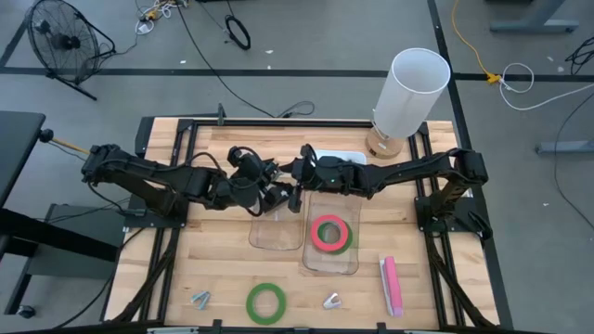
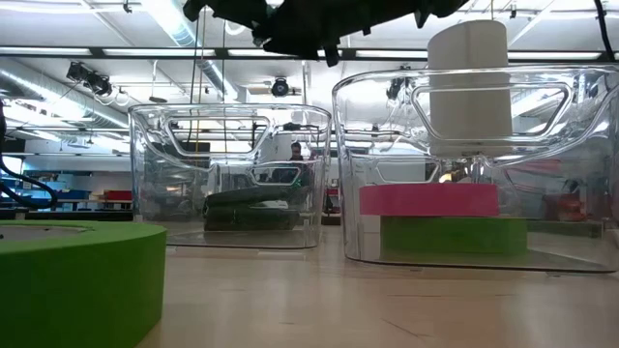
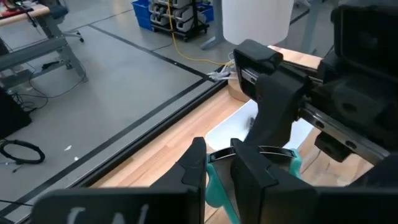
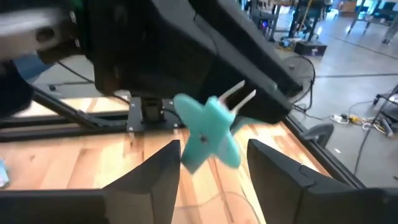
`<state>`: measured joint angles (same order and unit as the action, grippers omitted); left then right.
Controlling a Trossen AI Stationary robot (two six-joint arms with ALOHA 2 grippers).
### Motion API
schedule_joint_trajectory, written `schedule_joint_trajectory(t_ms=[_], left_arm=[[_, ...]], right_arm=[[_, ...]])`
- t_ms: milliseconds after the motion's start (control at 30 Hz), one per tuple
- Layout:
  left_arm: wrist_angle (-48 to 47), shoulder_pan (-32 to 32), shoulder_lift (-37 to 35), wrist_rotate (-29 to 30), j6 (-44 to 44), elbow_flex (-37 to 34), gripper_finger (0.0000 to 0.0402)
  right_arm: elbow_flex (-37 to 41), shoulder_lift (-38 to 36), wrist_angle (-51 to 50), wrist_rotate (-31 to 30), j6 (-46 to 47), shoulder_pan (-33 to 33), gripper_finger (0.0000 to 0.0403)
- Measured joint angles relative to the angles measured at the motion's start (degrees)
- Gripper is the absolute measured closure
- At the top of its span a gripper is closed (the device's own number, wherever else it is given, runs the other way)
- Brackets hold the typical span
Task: Pick and place Stapler, Stapler remover, tape
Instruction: Put the green staple remover into the white bin
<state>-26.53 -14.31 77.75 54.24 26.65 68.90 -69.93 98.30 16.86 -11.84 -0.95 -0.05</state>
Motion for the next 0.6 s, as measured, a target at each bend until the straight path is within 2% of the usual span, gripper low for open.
schedule_joint_trajectory(t_ms=[133,400,500,600], left_arm=[[-0.4,-0.1,0.0,-0.3,0.0,0.0,0.0352],[0.0,0.0,0.0,-0.5,-0.1,0.0,0.0352],[0.0,0.0,0.2,-0.5,-0.3,0.0,0.0352],[-0.4,0.0,0.2,0.6,-0.5,-0.1,0.0352]], right_arm=[[0.0,0.0,2.2,1.6,1.0,0.0,0.0218],[0.0,0.0,1.9,0.3,2.2,-0.1,0.0229],[0.0,-0.1,1.9,0.7,2.2,-0.1,0.0274],[0.0,-0.1,1.7,0.0,1.5,-0.2,0.0352]])
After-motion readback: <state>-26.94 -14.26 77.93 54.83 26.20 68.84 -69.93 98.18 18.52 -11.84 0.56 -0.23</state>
